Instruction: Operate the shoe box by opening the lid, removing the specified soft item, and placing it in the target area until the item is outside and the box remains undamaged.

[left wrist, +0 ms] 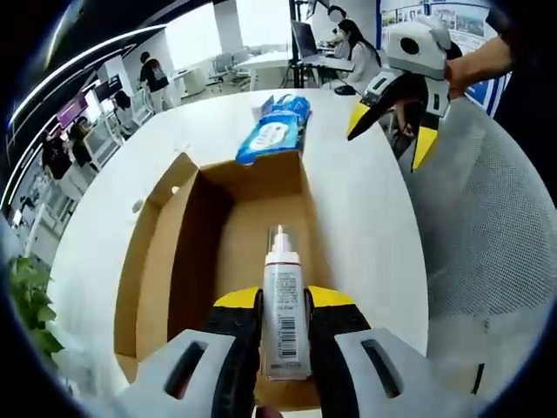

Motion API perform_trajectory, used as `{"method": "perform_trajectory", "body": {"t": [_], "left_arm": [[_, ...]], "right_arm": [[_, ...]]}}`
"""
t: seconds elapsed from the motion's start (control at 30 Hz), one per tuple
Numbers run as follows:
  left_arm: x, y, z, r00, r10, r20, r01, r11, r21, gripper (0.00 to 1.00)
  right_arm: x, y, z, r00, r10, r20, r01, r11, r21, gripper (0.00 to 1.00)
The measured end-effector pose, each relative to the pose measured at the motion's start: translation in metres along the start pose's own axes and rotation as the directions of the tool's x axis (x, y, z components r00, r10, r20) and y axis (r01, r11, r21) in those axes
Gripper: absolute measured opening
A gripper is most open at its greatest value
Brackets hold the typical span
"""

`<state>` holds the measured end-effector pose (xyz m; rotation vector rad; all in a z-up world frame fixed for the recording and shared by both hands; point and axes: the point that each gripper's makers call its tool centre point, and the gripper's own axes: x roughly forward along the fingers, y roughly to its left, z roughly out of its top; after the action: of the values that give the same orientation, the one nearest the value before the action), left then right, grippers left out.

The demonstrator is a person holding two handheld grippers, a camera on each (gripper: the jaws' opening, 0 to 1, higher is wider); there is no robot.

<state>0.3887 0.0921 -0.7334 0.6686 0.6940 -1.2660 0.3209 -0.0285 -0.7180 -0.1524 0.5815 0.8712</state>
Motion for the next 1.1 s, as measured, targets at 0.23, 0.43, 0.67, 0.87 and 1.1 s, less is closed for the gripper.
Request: {"method": "perform_trajectory", "body": {"t": [0.23, 0.43, 0.67, 0.87, 1.1], "left_arm": [[-0.001, -0.015, 0.034, 0.998, -0.019, 0.057, 0.017, 0.999, 0.043, 0.18], [-0.001, -0.032, 0.062, 0.994, -0.049, 0.099, 0.041, 0.996, 0.085, 0.18], [0.000, -0.050, 0.091, 0.987, -0.097, 0.131, 0.078, 0.987, 0.141, 0.18], [-0.001, -0.065, 0.113, 0.976, -0.145, 0.162, 0.116, 0.978, 0.174, 0.18], [-0.004, -0.076, 0.127, 0.964, -0.191, 0.187, 0.155, 0.969, 0.190, 0.18]], "right_arm": [[-0.004, -0.005, 0.016, 0.998, 0.035, 0.046, -0.034, 0.999, -0.017, 0.46], [-0.011, -0.011, 0.021, 0.997, 0.058, 0.059, -0.056, 0.998, -0.038, 0.45], [-0.016, -0.019, 0.026, 0.995, 0.061, 0.079, -0.058, 0.998, -0.035, 0.43], [-0.022, -0.016, 0.030, 0.991, 0.096, 0.096, -0.093, 0.995, -0.037, 0.43], [-0.033, -0.013, 0.032, 0.980, 0.161, 0.118, -0.154, 0.986, -0.070, 0.38]]}}
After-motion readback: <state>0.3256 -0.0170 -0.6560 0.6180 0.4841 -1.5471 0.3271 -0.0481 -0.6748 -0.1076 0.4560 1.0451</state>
